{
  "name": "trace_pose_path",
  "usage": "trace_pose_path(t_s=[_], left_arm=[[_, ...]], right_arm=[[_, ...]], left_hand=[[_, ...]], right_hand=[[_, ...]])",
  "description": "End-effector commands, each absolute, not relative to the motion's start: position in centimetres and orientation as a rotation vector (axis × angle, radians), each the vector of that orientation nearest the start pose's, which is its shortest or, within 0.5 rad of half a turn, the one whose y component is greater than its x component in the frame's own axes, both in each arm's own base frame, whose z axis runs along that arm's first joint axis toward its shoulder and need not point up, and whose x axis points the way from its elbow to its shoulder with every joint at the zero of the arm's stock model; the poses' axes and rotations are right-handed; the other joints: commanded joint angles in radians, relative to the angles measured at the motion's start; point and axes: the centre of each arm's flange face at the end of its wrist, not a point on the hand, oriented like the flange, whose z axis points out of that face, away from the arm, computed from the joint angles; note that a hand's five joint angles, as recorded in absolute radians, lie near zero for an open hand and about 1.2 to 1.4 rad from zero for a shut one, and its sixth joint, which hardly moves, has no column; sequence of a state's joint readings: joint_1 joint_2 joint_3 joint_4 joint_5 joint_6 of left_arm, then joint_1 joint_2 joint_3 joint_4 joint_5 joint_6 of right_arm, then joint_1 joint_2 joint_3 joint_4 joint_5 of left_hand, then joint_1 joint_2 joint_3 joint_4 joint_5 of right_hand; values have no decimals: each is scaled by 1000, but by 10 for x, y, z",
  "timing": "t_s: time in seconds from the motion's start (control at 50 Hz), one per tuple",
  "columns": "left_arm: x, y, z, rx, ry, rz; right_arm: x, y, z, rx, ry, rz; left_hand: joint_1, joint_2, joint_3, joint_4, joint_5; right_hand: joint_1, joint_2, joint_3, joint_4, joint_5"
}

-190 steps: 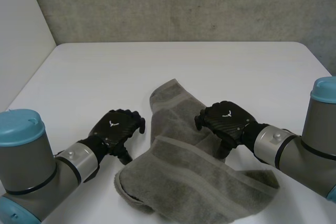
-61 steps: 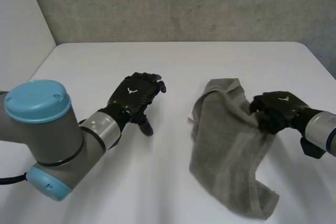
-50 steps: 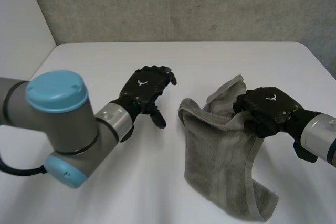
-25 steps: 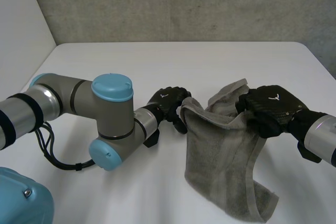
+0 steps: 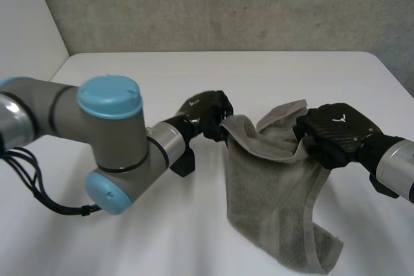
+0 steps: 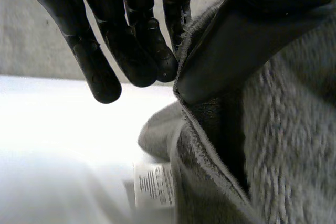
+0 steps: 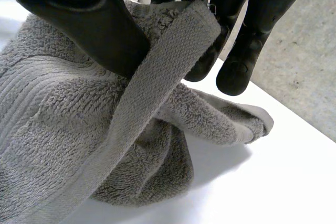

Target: Fold the towel.

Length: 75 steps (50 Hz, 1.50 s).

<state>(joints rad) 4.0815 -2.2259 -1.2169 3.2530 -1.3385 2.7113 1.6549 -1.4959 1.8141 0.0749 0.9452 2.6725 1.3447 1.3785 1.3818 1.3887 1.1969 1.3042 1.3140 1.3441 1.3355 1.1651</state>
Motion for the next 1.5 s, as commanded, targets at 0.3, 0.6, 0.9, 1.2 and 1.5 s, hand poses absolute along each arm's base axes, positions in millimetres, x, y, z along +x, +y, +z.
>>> trace_pose_path(t_s=[0.3,0.6,0.9,1.2,1.5], left_arm=[[-281,-216,370,-323,-1523,1781],[-239,-178,431,-287,-1433,1916],[-240,-212,331,-503,-1926,1787],[-268,-226,211,-767,-2249,1418],[-278,-280,227,-761,-2262,1663]], right_arm=[[209,-220,391,-669,1535,-1985],[217,-203,437,-692,1507,-1872],[263,-228,330,-1037,1933,-1446],[283,-257,258,-1288,2181,-1633],[304,-276,269,-1217,1942,-1973]], left_hand=[[52,18,14,8,25],[52,18,14,8,25],[52,18,14,8,25],[52,18,14,8,25],[52,18,14,8,25]], right_hand=[[92,82,52,61,57],[92,82,52,61,57],[92,82,52,61,57],[92,82,52,61,57],[92,82,52,61,57]])
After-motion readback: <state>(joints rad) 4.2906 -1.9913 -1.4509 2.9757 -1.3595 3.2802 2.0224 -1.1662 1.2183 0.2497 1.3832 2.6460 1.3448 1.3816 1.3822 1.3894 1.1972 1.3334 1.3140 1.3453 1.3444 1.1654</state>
